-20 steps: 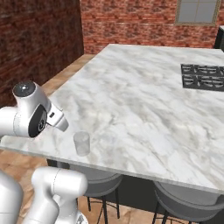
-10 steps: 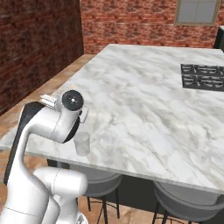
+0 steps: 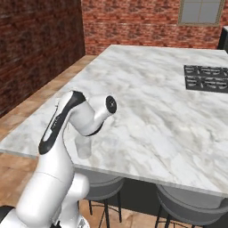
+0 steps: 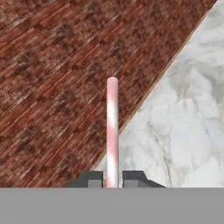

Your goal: Take a straw from the drawer in front and place it inside the glass cup on the dining counter.

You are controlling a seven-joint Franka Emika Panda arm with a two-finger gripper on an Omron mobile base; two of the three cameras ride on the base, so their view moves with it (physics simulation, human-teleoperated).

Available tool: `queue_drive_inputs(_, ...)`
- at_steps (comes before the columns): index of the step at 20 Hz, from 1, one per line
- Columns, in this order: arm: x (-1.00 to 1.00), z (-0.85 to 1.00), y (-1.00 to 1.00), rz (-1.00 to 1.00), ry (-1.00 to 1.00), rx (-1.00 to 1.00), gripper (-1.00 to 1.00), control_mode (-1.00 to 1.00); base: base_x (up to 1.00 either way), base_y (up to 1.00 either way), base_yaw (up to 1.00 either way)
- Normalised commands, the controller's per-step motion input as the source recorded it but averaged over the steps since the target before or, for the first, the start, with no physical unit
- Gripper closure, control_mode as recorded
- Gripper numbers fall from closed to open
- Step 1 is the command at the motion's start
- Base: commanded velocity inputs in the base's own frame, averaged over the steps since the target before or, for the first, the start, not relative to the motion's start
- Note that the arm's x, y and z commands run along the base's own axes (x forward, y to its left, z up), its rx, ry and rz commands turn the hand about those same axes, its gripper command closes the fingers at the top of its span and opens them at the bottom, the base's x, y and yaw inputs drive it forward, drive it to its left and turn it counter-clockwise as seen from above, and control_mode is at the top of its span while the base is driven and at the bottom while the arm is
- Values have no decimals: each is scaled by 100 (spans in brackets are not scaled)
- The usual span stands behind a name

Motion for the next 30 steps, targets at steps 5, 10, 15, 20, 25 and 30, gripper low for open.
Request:
queue_drive_inputs(5,8,-8,0,38,0,10,100,-100,0,0,0)
queue_drive_inputs(10,0,-17,0,33,0,12,100,-100,0,0,0)
queue_drive_inputs(15,0,-19,0,24,0,24,100,-100,0,0,0)
queue_drive_inputs(20,0,-15,0,17,-1,34,100,-100,0,0,0)
queue_drive_inputs(25,0,-2,0,10,-12,38,100,-100,0,0,0)
queue_drive_inputs(30,0,0,0,1,-30,16,100,-100,0,0,0)
